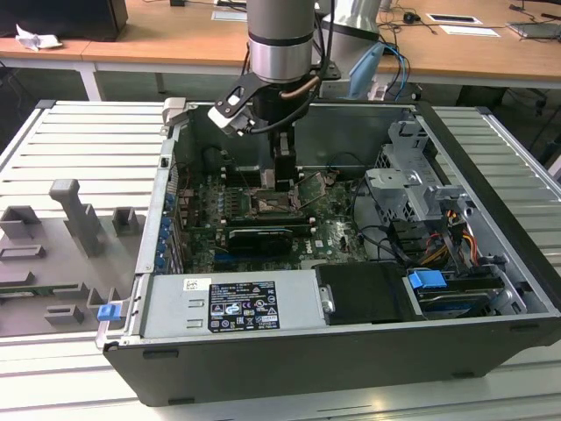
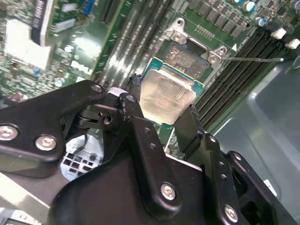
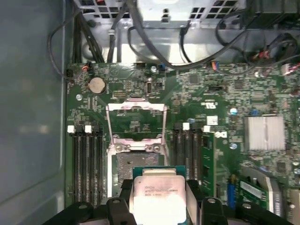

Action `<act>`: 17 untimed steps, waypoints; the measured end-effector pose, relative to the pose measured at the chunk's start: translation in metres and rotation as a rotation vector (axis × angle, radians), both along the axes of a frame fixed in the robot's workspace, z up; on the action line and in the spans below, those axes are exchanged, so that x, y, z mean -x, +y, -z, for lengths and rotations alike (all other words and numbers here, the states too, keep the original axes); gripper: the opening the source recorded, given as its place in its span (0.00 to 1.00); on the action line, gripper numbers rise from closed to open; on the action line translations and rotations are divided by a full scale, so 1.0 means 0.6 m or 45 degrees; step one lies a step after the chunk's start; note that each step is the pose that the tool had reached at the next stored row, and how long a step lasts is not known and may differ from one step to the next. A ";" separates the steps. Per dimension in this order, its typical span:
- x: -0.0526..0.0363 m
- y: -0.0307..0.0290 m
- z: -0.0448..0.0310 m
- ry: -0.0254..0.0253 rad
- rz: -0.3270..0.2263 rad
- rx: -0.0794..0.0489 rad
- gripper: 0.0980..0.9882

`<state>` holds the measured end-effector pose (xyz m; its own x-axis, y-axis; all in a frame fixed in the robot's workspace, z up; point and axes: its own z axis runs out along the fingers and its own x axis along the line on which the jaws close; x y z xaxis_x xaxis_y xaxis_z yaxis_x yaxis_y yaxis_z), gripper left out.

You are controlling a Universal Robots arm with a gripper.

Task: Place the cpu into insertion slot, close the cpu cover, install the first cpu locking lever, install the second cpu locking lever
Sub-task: 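Place the cpu into insertion slot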

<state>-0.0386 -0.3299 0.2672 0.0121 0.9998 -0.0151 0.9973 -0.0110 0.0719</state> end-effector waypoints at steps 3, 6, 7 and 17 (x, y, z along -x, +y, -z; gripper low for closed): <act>0.000 0.0155 0.015 0.0000 -0.021 0.000 0.49; 0.000 0.0161 0.027 -0.0002 -0.034 0.000 0.49; 0.000 0.0161 0.030 -0.0005 -0.034 0.000 0.49; 0.003 0.0173 0.075 -0.0012 0.019 0.000 0.49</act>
